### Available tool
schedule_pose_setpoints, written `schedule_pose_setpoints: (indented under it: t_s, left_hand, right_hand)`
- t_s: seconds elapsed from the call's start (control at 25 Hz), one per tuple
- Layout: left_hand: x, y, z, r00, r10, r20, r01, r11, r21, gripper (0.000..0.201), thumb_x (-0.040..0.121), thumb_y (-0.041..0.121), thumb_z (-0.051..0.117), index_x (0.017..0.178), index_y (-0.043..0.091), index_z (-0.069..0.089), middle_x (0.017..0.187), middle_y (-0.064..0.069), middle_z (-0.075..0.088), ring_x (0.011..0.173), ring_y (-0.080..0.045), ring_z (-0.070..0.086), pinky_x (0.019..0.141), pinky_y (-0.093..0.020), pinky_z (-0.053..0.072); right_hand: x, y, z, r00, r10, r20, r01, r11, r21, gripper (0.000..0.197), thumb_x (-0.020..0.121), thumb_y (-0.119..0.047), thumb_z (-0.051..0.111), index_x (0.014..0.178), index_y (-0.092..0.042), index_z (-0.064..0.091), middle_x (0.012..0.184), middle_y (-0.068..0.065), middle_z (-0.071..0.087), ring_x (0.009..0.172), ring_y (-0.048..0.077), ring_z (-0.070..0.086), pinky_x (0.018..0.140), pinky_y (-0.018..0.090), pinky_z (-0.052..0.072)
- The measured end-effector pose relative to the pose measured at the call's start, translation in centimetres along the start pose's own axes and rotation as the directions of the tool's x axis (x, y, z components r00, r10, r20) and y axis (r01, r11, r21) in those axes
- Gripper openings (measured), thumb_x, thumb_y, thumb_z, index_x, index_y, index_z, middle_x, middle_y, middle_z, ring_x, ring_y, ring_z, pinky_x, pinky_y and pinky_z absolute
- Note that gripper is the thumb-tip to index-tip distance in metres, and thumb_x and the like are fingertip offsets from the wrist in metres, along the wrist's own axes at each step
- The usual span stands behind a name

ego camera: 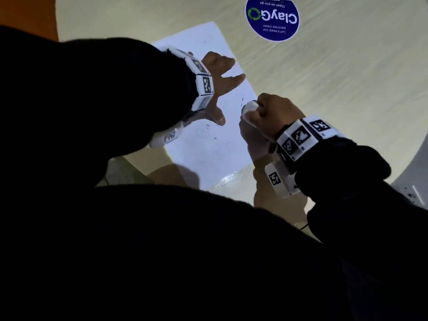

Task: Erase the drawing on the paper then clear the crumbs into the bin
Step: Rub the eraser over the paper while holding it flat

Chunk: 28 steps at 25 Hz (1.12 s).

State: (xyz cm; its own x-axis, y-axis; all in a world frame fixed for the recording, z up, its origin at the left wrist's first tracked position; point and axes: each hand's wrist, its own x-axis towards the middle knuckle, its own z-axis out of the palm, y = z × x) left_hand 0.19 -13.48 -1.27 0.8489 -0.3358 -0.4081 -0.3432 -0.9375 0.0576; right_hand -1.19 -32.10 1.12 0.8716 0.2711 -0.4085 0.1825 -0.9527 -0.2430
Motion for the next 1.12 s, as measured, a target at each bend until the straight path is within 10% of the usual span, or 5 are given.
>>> schedule_pose_setpoints:
  t_s: [0.12, 0.32, 1.12]
  left_hand:
    - [0.0, -0.3, -0.8, 1.000, 0.022, -0.009, -0.021, 0.993, 0.114, 0.121, 0.046, 0.086, 0.032, 0.151, 0.026, 0.017, 0.149, -0.010, 0.024, 0.125, -0.033, 0.032, 0.074, -0.041, 0.026]
    - [-1.1, 2.3, 1.5, 0.997, -0.072, -0.035, 0.069, 0.995, -0.074, 0.109, 0.071, 0.073, 0.060, 0.153, 0.025, 0.007, 0.161, -0.005, 0.002, 0.146, -0.029, 0.006, 0.108, -0.057, 0.020]
    - [0.3, 1.0, 2.0, 0.999, -0.020, 0.029, 0.022, 0.998, -0.064, 0.124, 0.057, 0.087, 0.050, 0.151, 0.034, -0.010, 0.160, 0.002, -0.015, 0.147, -0.022, -0.010, 0.109, -0.068, 0.006]
  right_hand:
    - [-0.2, -0.5, 0.3, 1.000, -0.013, -0.026, 0.014, 0.999, 0.035, 0.021, 0.092, -0.035, 0.046, 0.093, -0.015, 0.051, 0.086, 0.002, 0.051, 0.079, 0.022, 0.045, 0.053, 0.028, 0.025]
    - [0.2, -0.7, 0.0, 0.995, -0.063, 0.074, 0.062, 0.998, 0.012, 0.019, 0.090, -0.037, 0.050, 0.089, -0.018, 0.047, 0.087, 0.000, 0.050, 0.080, 0.021, 0.047, 0.067, 0.027, 0.030]
    - [0.3, -0.1, -0.9, 0.996, -0.088, 0.019, 0.089, 0.995, -0.042, 0.023, 0.088, -0.039, 0.054, 0.097, -0.018, 0.054, 0.086, -0.001, 0.050, 0.081, 0.021, 0.047, 0.069, 0.029, 0.031]
